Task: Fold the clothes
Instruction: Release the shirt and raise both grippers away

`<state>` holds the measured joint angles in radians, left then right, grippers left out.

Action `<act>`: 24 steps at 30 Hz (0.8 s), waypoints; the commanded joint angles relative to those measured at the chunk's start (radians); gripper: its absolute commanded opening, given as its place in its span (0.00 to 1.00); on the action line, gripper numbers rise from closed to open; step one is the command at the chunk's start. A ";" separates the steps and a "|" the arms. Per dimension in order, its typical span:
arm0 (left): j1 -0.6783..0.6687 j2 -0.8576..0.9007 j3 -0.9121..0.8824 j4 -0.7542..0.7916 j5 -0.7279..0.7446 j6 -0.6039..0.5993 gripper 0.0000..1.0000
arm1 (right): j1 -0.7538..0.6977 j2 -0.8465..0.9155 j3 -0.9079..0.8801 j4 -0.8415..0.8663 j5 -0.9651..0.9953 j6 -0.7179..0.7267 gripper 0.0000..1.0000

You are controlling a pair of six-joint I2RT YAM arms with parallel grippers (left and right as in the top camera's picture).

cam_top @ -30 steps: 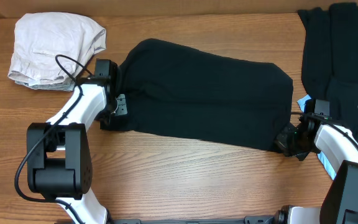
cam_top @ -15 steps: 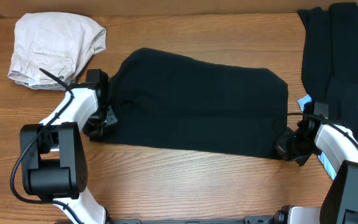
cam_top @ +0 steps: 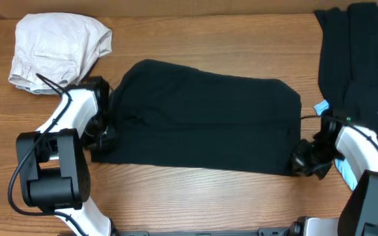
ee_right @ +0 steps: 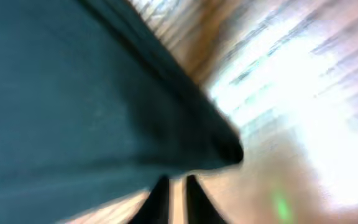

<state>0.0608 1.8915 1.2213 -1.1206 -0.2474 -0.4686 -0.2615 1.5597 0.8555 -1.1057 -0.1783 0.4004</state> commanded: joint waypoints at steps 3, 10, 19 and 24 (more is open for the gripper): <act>0.009 -0.076 0.269 -0.110 0.006 0.054 0.70 | -0.004 -0.074 0.249 -0.128 -0.007 -0.063 0.65; -0.021 -0.076 0.528 -0.062 0.307 0.320 0.88 | -0.002 -0.079 0.483 -0.178 -0.010 -0.119 0.85; -0.119 -0.013 0.573 0.273 0.345 0.378 1.00 | -0.002 -0.077 0.493 -0.126 -0.010 -0.182 0.86; -0.127 0.141 0.631 0.369 0.340 0.385 1.00 | -0.002 -0.077 0.493 -0.131 -0.010 -0.193 0.86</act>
<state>-0.0723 1.9171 1.8046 -0.7753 0.0807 -0.1188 -0.2611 1.5005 1.3266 -1.2415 -0.1806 0.2314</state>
